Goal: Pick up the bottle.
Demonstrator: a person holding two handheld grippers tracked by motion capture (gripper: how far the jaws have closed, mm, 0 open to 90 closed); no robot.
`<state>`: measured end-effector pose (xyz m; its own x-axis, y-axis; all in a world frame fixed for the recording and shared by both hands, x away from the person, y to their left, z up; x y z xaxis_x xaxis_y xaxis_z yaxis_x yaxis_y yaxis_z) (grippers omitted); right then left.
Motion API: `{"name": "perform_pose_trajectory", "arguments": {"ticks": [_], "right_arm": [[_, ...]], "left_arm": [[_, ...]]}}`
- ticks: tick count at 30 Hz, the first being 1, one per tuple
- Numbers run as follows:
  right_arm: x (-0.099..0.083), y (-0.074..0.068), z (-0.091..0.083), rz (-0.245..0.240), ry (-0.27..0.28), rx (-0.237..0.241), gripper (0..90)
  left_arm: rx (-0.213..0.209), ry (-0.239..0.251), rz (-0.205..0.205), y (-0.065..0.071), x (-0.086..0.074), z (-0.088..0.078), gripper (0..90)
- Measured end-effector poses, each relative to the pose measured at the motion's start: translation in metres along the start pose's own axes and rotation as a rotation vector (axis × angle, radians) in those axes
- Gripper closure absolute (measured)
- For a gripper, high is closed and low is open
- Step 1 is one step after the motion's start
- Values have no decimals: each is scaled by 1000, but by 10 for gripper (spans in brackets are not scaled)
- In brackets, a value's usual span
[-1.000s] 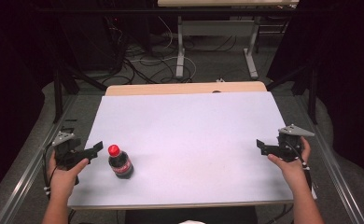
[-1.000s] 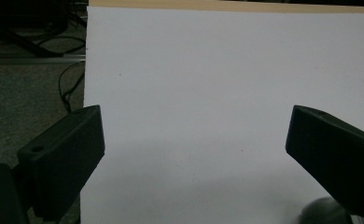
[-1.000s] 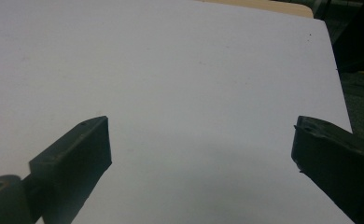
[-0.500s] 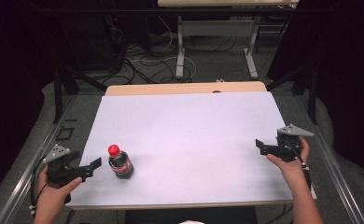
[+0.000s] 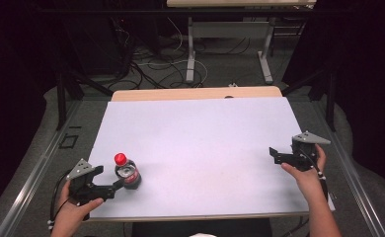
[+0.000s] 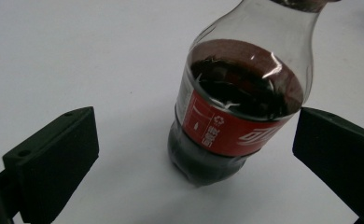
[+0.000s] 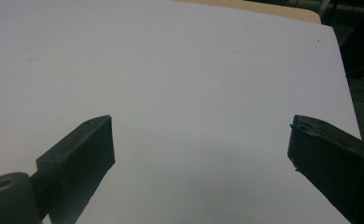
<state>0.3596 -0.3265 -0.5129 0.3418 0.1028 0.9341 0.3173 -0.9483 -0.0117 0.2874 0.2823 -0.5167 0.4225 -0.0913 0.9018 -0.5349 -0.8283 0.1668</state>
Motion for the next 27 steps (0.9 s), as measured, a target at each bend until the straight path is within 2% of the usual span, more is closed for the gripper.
{"name": "perform_pose_trajectory", "arguments": {"ticks": [4,6,10,13,16,23,27], "right_arm": [[-1,1,0,4,-2,-5,69],[-1,1,1,-1,-1,-12,69],[-1,1,1,-5,-4,-8,69],[-2,1,2,-9,4,-12,69],[-3,1,2,-7,-6,-9,69],[-3,0,2,2,-12,-2,69],[-4,0,3,-1,-18,-4,69]], "left_arm": [[-8,-18,26,5,1,10,5],[-9,-42,63,7,2,15,13],[-16,-62,78,13,2,23,55],[-20,-55,93,15,4,26,77],[-11,-37,109,15,6,28,144],[-21,-58,136,17,3,31,245],[-6,-43,154,19,2,31,279]]}}
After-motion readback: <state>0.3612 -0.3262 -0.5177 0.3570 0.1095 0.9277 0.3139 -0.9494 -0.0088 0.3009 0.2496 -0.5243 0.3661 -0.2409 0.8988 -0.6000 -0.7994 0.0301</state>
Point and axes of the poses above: each handheld gripper's, and its own axes: z roughly forward along the jaws, x roughly out of its top, y roughly to its right, the point moved 1 cm from there along z, roughly forward along the jaws, and after that the axes turned 11 degrees about y, right-handed, at the moved point
